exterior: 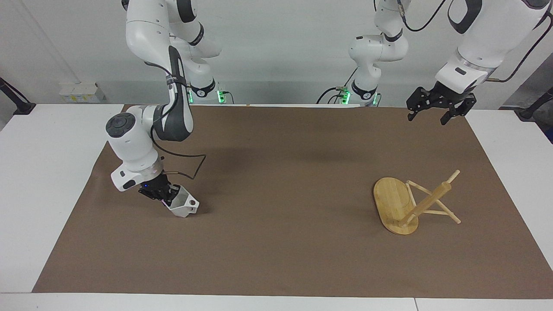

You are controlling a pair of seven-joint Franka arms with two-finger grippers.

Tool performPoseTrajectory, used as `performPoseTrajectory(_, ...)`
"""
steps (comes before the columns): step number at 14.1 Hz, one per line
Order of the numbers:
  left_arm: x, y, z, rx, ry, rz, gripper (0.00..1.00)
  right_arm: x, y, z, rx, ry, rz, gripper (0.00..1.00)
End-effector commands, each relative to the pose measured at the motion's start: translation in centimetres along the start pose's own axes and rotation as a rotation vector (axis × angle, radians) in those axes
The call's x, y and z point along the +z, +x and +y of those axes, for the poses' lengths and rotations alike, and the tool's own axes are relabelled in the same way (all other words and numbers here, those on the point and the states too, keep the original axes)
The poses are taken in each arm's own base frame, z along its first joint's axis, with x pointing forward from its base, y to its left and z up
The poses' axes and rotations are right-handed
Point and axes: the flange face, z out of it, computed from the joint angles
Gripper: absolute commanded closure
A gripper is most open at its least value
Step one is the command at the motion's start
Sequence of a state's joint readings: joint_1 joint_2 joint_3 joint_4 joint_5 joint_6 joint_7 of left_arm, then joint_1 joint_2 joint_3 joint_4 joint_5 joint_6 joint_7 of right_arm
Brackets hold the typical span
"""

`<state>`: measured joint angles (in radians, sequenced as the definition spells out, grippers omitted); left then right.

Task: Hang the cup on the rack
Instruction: 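Carry the cup with the right gripper toward the left gripper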

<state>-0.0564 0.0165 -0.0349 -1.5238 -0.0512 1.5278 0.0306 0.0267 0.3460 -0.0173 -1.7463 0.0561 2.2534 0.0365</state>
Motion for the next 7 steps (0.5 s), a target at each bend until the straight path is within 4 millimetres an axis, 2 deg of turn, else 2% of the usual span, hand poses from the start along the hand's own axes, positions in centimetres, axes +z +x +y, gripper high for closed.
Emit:
performPoseTrajectory(1, -0.1, 0.1, -0.7, -0.032, 0.004, 0.016, 0.0, -4.0, 1.3, -3.3, -0.045, 0.042, 0.015, 1.0)
performPoseTrajectory(4, 0.0, 0.3, -0.7, -0.058, -0.021, 0.017, 0.0, -5.9, 1.1, -9.7, -0.113, 0.147, 0.04, 1.0)
performPoseTrajectory(7, -0.6, 0.5, -0.1, -0.178, -0.08, 0.027, 0.0, -7.0, 0.3, -14.7, -0.045, 0.412, 0.005, 1.0)
